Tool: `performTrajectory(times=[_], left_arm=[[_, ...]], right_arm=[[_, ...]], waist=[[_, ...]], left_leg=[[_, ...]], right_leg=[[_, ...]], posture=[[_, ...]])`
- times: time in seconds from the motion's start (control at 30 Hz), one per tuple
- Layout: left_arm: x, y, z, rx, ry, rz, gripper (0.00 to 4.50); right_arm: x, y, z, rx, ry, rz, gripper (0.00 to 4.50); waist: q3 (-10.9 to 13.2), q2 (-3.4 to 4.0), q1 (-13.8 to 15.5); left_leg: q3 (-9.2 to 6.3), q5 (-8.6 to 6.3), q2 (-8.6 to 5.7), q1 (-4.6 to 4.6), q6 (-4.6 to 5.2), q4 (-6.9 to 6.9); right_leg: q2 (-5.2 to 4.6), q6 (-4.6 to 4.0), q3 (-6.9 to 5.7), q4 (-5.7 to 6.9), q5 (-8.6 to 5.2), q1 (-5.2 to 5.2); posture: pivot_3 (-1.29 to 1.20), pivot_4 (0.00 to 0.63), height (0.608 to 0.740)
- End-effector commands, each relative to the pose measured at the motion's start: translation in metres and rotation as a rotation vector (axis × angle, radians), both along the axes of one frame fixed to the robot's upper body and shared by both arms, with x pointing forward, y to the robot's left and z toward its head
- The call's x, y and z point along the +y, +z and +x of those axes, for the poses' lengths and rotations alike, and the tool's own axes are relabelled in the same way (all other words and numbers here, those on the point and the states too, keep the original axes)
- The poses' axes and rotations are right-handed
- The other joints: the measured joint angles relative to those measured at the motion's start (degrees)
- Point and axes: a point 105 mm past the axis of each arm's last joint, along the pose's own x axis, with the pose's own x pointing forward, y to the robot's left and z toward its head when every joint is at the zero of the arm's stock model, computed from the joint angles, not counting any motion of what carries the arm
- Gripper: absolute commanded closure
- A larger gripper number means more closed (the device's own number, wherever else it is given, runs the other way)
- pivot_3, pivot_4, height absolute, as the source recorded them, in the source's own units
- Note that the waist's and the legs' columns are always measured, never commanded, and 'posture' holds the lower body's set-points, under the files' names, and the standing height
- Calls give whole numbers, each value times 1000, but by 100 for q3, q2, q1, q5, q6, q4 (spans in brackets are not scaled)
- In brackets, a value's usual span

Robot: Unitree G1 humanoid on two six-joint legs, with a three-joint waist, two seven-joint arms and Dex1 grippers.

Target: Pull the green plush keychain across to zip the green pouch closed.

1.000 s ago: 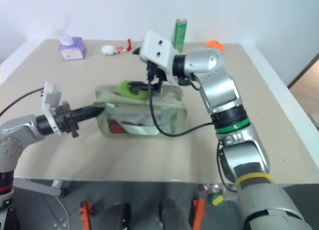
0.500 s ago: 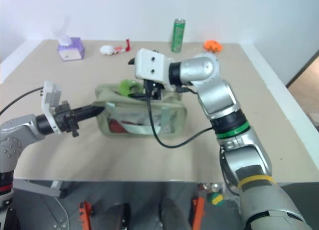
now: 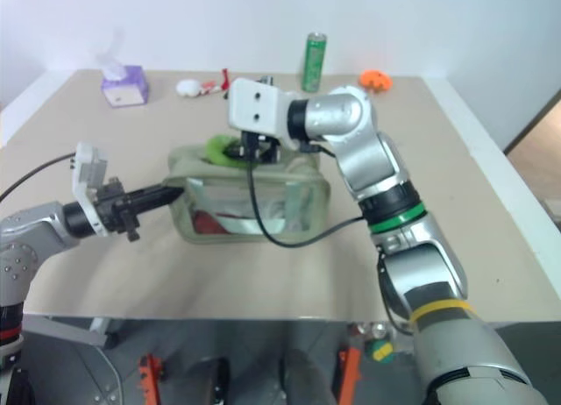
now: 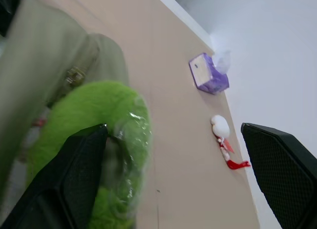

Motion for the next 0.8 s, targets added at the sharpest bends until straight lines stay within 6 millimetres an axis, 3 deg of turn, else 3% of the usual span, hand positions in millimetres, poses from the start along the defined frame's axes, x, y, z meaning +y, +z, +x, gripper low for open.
performTrajectory(times=[0.03,0.27,0.5,0.6,0.77,0.8], left_arm=[[1,17,-5,-70,-4,-18,4500],[1,18,-5,-72,-3,-21,4500],[-1,19,-5,-76,-6,-22,4500],[-1,19,-5,-77,-6,-24,4500],[0,18,-6,-77,-2,-26,4500],[1,18,-6,-77,-2,-27,4500]], right_arm=[[-6,18,-6,-71,16,-13,32],[-18,14,-7,-71,17,-70,32],[-8,15,-3,-84,12,-46,32],[-5,15,-3,-79,17,-32,761],[-5,13,-1,-61,13,-21,2687],[-5,13,0,-58,14,-19,2881]], waist=[[0,0,0],[0,0,0],[0,0,-3],[0,0,-1],[0,0,-1],[0,0,-1]], left_leg=[[0,0,0,0,0,0],[0,0,0,0,0,-1],[-1,0,1,1,0,-1],[0,0,1,1,0,-1],[0,0,0,1,0,-1],[0,0,0,1,0,-1]], right_leg=[[0,0,0,0,0,0],[1,-1,-1,0,0,0],[2,-2,-2,1,0,0],[1,-2,-2,1,0,0],[0,-1,-2,0,0,0],[0,-1,-2,0,0,0]], posture=[[0,150,740],[0,150,740],[0,150,740],[0,150,740],[0,150,740],[0,150,740]])
